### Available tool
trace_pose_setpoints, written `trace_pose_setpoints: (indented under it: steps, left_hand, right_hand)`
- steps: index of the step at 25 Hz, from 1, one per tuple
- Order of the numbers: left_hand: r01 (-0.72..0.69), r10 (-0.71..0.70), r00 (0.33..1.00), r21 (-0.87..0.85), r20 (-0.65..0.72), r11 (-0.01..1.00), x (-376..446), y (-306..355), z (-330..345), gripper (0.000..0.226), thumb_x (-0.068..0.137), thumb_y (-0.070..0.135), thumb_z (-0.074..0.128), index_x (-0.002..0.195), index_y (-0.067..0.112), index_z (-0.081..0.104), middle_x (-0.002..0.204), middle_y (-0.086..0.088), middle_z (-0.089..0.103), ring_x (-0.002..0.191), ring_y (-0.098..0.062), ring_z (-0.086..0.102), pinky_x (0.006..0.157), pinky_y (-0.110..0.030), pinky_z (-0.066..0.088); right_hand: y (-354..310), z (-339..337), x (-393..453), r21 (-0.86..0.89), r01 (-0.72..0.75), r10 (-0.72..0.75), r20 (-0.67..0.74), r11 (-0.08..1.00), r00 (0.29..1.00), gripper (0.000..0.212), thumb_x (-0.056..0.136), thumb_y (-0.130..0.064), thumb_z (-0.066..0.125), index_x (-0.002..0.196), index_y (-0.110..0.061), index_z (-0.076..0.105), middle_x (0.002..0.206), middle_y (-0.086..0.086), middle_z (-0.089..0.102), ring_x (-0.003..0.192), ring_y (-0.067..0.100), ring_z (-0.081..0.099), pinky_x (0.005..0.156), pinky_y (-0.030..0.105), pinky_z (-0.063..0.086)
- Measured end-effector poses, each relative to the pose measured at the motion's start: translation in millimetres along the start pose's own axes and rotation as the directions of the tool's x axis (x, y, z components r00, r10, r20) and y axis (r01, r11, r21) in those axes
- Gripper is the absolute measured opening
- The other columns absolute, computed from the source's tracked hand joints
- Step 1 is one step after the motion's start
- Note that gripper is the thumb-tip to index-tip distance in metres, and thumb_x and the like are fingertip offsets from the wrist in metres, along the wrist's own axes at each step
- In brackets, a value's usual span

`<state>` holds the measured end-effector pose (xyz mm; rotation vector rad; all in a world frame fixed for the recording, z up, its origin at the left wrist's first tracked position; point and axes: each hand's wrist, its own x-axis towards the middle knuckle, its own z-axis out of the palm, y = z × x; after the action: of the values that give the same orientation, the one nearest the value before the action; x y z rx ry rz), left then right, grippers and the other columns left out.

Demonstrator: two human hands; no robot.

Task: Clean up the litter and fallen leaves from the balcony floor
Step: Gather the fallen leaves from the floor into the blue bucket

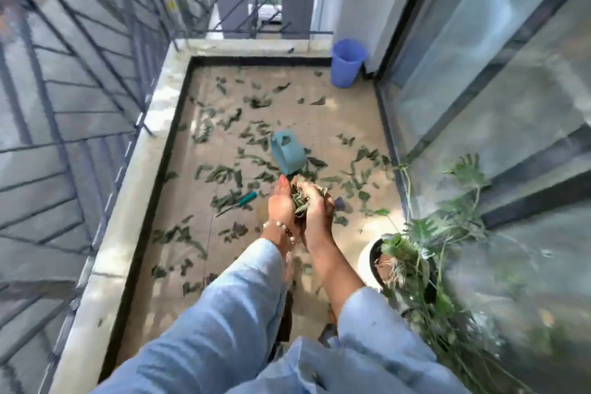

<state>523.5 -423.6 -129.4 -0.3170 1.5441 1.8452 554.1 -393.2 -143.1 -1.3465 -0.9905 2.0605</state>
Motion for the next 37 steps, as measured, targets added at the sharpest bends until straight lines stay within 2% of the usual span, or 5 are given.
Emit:
trace_pose_setpoints:
  steps: [7,15,22,31,37]
  left_hand:
    - [0.159,-0.152,0.978,-0.033,0.146,0.987,110.3,62.5,125.4,0.03,0.098,0.036,0.051,0.1,0.011,0.067,0.098,-0.011,0.069,0.087,-0.021,0.067,0.081,-0.034,0.054]
    - [0.379,-0.354,0.886,-0.029,0.301,0.925,202.2,101.2,261.0,0.064,0.087,0.071,0.039,0.064,0.017,0.064,0.078,-0.006,0.068,0.089,-0.029,0.063,0.091,-0.038,0.048]
    - [0.353,-0.342,0.904,0.004,0.258,0.936,309.9,122.5,419.3,0.085,0.078,0.086,0.025,0.109,0.014,0.058,0.109,-0.017,0.062,0.101,-0.032,0.06,0.102,-0.042,0.045]
    - [0.288,-0.26,0.956,-0.25,0.139,0.924,434.9,201.8,561.6,0.071,0.086,0.076,0.026,0.065,0.016,0.055,0.061,-0.006,0.063,0.06,-0.023,0.062,0.067,-0.028,0.047]
    - [0.247,-0.245,0.969,-0.255,0.039,0.935,567.8,244.8,582.5,0.073,0.085,0.079,0.021,0.073,0.016,0.056,0.074,-0.007,0.058,0.077,-0.023,0.058,0.083,-0.034,0.048]
  right_hand:
    - [-132.5,33.9,100.1,0.113,0.059,-0.042,-0.148,0.992,0.988,0.016,0.083,-0.014,0.071,0.074,-0.019,0.059,0.069,-0.005,0.061,0.066,0.01,0.057,0.057,0.021,0.047]
    - [-208.0,37.2,249.7,0.005,0.305,-0.294,-0.247,0.952,0.923,0.022,0.077,-0.017,0.064,0.097,-0.023,0.073,0.104,0.007,0.071,0.105,0.027,0.065,0.097,0.048,0.049]
    - [-292.8,19.0,422.8,-0.089,0.109,-0.129,-0.273,0.99,0.953,0.055,0.059,-0.055,0.068,0.099,-0.017,0.069,0.103,0.009,0.07,0.097,0.027,0.066,0.089,0.049,0.053]
    - [-450.6,71.6,572.8,-0.179,0.058,-0.028,0.168,0.982,0.985,0.03,0.095,-0.035,0.054,0.084,-0.012,0.071,0.086,0.006,0.072,0.082,0.019,0.068,0.078,0.032,0.054]
    - [-464.5,148.9,683.2,-0.12,-0.08,0.109,0.264,0.99,0.958,0.018,0.086,-0.022,0.069,0.099,-0.009,0.068,0.097,0.01,0.072,0.092,0.022,0.068,0.087,0.037,0.054]
